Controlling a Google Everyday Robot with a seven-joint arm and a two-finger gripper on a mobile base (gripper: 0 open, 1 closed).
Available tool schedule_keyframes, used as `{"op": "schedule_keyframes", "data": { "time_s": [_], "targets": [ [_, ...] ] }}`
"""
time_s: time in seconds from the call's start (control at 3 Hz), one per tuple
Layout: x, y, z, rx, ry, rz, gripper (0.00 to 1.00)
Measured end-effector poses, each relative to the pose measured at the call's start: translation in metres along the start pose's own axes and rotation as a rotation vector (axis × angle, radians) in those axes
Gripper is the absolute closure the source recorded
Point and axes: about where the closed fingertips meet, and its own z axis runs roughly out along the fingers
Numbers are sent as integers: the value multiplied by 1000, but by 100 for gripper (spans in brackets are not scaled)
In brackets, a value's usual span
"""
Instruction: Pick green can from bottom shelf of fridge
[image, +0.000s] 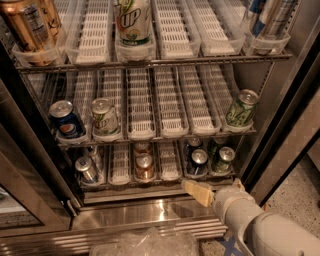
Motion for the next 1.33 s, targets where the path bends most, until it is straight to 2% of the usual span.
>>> {"op": "schedule_keyframes", "data": {
  "time_s": [0.33, 0.67, 1.0, 1.33],
  "targets": [
    [-13, 9, 4, 14, -51, -37, 0],
    [-13, 8, 4, 16, -49, -37, 0],
    [-13, 6, 5, 41, -69, -31, 0],
    [-9, 8, 6, 70, -151, 45, 0]
  ]
}}
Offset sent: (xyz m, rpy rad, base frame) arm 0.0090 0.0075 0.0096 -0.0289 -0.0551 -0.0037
